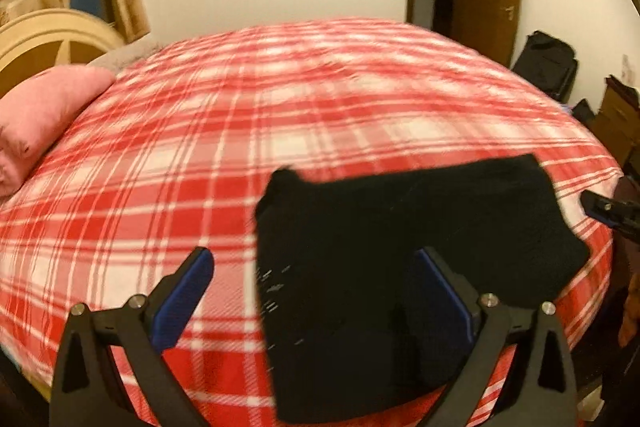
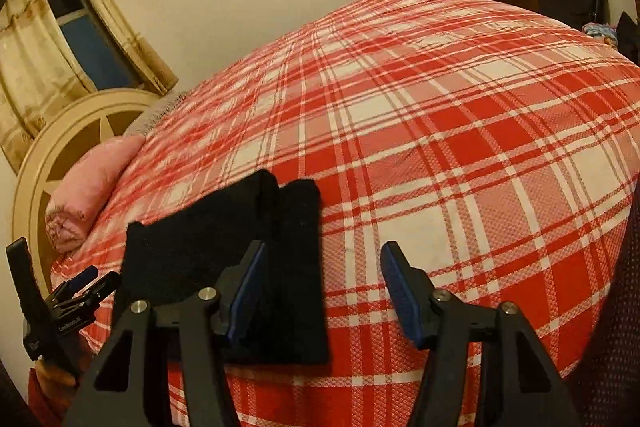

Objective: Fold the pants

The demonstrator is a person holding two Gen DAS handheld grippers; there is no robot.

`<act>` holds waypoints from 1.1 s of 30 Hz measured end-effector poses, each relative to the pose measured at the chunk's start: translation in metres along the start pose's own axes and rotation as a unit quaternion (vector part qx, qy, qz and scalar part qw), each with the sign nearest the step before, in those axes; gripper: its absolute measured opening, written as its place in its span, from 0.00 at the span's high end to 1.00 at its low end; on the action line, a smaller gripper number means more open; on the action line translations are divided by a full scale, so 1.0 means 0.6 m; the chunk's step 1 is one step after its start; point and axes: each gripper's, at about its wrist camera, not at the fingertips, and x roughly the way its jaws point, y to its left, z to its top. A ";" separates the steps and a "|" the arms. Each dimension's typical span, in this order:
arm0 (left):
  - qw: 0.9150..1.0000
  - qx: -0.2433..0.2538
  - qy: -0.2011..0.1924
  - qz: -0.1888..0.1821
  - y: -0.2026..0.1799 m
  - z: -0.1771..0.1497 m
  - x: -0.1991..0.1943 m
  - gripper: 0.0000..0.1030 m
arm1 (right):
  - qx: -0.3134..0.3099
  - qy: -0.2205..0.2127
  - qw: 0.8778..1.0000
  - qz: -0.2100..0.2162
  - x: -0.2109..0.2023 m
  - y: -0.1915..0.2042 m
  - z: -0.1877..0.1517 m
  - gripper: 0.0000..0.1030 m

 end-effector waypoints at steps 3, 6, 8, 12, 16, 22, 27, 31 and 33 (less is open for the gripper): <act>1.000 0.011 -0.003 -0.010 -0.016 0.013 0.004 0.01 | -0.021 0.000 1.000 0.006 -0.004 0.011 0.005 0.54; 1.000 0.023 -0.004 -0.017 -0.034 0.017 0.011 0.02 | -0.043 0.004 0.999 0.013 -0.006 0.025 0.002 0.58; 1.000 0.025 -0.004 -0.016 -0.038 0.019 0.015 0.02 | -0.049 0.009 0.998 0.028 -0.009 0.031 -0.001 0.58; 0.999 0.022 0.012 -0.019 -0.039 0.039 0.040 0.02 | -0.058 0.055 0.995 0.055 0.011 0.045 -0.027 0.58; 0.999 0.013 0.031 -0.020 -0.040 0.056 0.068 0.02 | -0.095 0.073 0.992 0.035 0.031 0.061 -0.060 0.70; 0.999 0.014 0.050 -0.008 -0.040 0.043 0.092 0.03 | -0.104 0.088 0.990 0.027 0.015 0.054 -0.083 0.76; 0.998 0.015 0.055 -0.005 -0.040 0.037 0.101 0.02 | -0.081 0.100 0.991 0.046 0.013 0.038 -0.075 0.76; 0.999 0.013 0.053 -0.007 -0.037 0.035 0.102 0.02 | -0.090 0.021 0.995 0.032 -0.031 0.044 -0.021 0.76; 0.999 0.009 0.054 -0.005 -0.037 0.035 0.105 0.02 | -0.109 -0.006 0.994 0.031 -0.025 0.058 0.013 0.76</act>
